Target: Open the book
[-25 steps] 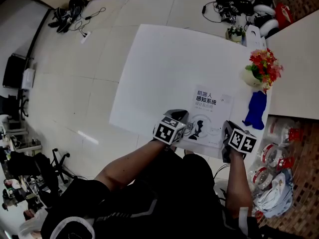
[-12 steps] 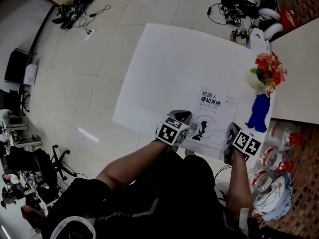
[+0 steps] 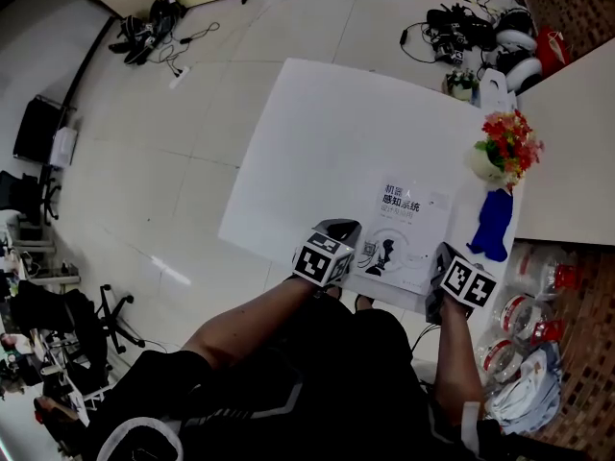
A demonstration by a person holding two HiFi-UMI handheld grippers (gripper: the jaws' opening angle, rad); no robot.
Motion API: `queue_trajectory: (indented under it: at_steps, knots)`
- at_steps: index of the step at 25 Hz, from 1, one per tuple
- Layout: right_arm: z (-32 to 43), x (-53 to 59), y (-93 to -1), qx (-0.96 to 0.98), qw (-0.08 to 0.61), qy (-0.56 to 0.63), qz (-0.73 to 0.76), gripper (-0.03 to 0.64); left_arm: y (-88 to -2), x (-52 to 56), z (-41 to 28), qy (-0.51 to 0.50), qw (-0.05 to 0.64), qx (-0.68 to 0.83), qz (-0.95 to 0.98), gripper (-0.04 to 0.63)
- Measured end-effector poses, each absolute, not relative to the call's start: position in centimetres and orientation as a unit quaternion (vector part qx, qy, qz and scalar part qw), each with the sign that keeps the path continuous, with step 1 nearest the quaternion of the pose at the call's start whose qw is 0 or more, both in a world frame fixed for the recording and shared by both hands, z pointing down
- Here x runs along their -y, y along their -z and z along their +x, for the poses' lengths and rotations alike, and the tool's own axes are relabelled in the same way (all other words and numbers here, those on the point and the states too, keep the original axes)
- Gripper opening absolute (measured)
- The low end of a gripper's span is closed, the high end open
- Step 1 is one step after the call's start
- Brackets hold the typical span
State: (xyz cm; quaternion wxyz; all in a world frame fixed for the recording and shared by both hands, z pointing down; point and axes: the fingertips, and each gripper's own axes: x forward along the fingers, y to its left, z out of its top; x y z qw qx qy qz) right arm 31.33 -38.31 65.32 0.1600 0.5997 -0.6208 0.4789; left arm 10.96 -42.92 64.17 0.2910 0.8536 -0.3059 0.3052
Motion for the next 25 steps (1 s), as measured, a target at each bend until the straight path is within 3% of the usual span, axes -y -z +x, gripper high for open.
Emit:
queue_trajectory:
  at_steps: [12,18,25]
  knots:
    - [21.2,41.1,-54.5,0.725,0.073,-0.451,0.515,-0.002,-57.9,44.9,6.8,-0.232,0.261,0.314,0.883,-0.003]
    - [10.5,44.3,-54.0,0.754,0.125,-0.431,0.480,-0.001,-55.5,48.3,-0.6,-0.198,0.235,0.324,0.895,-0.003]
    - [-0.8,47.3,-60.9,0.733,0.226,-0.440,0.467,0.000,-56.1,49.9,-9.0,-0.182,0.251,0.319,0.896,-0.003]
